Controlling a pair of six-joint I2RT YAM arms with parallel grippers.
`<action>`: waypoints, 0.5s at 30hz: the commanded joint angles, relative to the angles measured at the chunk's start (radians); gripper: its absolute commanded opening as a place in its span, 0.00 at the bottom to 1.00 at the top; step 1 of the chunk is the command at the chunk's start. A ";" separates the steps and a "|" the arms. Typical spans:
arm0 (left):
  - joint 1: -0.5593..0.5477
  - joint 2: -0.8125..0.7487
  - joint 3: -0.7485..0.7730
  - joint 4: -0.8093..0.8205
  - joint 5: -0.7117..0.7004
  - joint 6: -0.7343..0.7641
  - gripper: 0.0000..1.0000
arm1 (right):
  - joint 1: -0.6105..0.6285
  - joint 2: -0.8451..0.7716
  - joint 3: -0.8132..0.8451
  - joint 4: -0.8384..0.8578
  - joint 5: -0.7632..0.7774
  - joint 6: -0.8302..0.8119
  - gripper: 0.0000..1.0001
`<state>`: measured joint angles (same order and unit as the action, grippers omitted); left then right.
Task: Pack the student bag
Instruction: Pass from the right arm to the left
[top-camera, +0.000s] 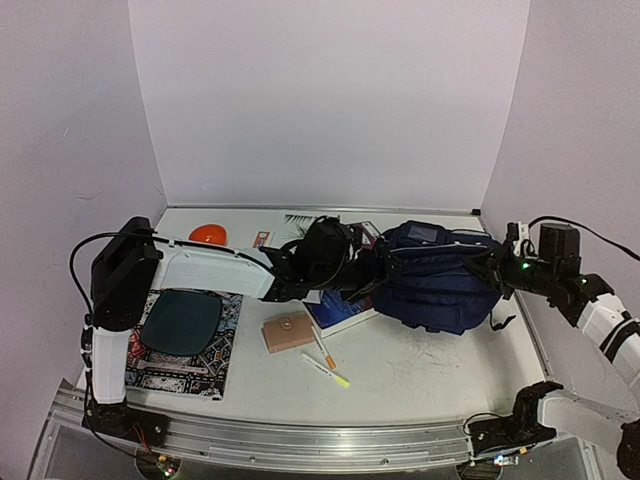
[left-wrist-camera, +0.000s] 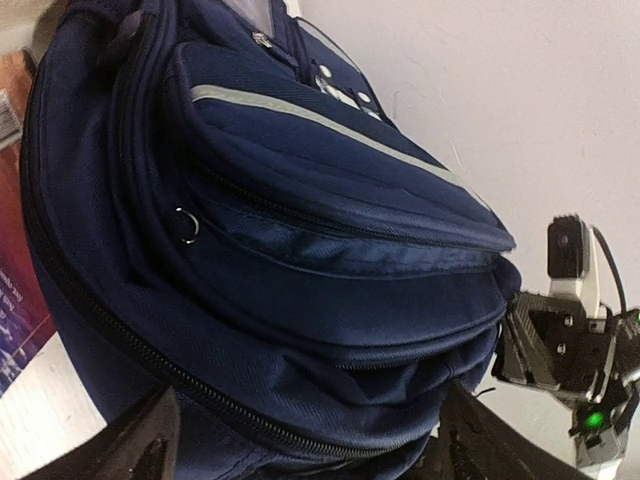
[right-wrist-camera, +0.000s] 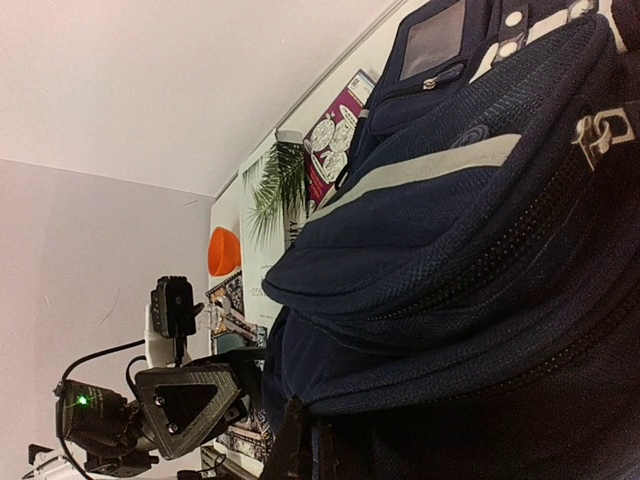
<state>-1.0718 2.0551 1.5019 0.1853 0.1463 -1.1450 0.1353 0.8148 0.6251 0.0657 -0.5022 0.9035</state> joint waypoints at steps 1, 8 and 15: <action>0.000 0.025 0.054 0.064 0.011 -0.023 0.80 | 0.027 0.002 0.017 0.147 -0.053 -0.014 0.00; -0.001 0.016 0.064 0.081 -0.001 0.004 0.23 | 0.030 0.009 0.036 0.141 -0.060 -0.038 0.00; 0.006 -0.017 0.089 0.082 -0.037 0.076 0.00 | 0.030 0.013 0.053 0.124 -0.083 -0.075 0.00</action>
<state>-1.0679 2.0838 1.5223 0.1919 0.1291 -1.1310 0.1497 0.8335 0.6250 0.0896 -0.5022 0.8856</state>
